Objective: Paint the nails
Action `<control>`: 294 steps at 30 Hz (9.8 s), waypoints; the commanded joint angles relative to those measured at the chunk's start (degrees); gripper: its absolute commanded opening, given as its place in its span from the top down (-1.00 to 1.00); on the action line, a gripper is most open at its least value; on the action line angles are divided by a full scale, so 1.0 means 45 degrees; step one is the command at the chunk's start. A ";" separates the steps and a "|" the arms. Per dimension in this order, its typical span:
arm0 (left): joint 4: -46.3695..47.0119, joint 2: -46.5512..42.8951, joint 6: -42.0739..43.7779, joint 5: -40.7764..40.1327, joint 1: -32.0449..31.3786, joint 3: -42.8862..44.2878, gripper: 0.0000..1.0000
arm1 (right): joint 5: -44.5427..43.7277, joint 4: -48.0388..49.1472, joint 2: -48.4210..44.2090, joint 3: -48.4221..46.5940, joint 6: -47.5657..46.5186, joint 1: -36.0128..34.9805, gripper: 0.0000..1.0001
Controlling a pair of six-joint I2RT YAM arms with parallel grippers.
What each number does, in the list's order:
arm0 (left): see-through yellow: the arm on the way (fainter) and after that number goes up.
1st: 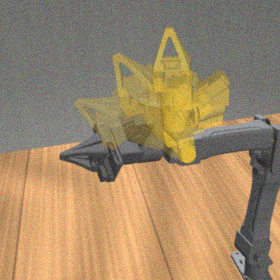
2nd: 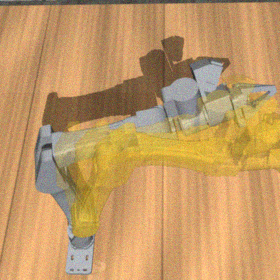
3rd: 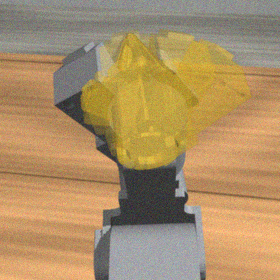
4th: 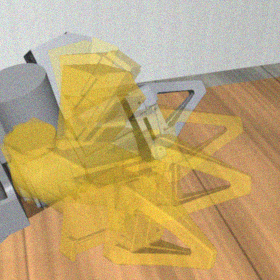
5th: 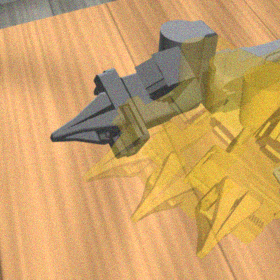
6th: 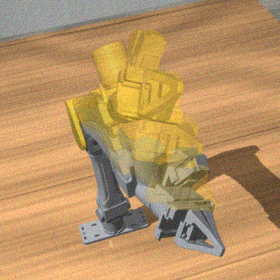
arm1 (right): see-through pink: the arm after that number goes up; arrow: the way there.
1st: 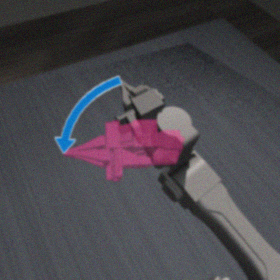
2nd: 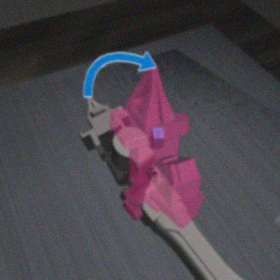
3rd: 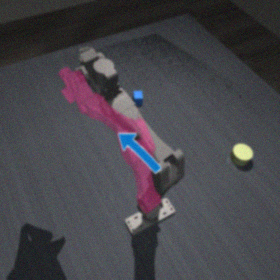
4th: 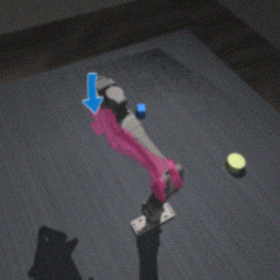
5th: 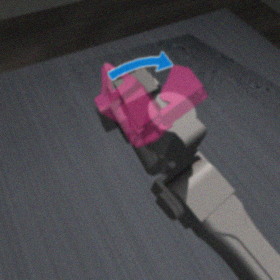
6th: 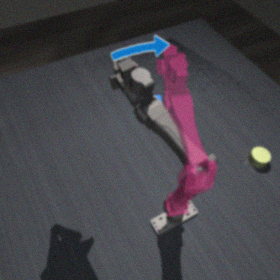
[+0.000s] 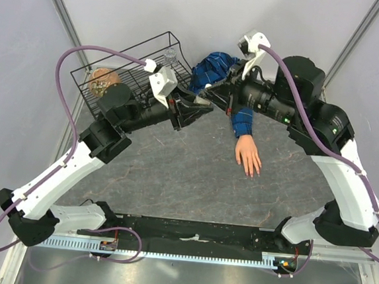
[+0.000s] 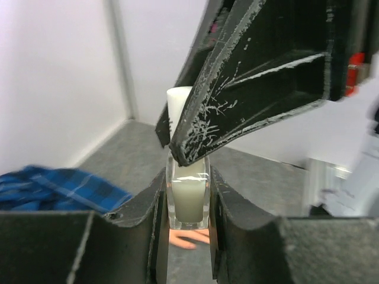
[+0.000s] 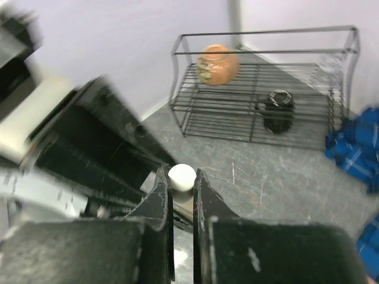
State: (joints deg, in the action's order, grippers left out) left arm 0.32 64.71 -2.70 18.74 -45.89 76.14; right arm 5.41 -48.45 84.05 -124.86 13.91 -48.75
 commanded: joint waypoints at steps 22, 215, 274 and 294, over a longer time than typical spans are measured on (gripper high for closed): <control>-0.0949 -0.0101 -0.1375 0.4179 0.1565 0.0835 0.97 | 0.4020 0.1841 -0.1823 0.1889 -0.0846 0.0033 -0.42; -0.1126 -0.1040 0.1227 0.2649 0.1662 0.0170 0.97 | 0.1414 0.1508 -0.0123 0.0617 0.0973 -0.0045 0.28; -0.0302 -0.0767 0.2493 -0.0414 0.0276 0.0072 0.96 | -0.0383 0.1293 -0.0280 -0.0320 0.2534 0.0072 -0.32; -0.0637 -0.0551 0.2963 -0.1489 -0.0349 0.0326 0.97 | -0.0030 0.0551 -0.0436 -0.0008 0.1909 0.0053 -0.08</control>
State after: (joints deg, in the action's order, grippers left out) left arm -4.29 62.52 8.21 13.39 -47.11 75.57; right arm 5.08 -45.69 83.61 -124.92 23.59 -48.27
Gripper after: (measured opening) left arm 0.327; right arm 0.540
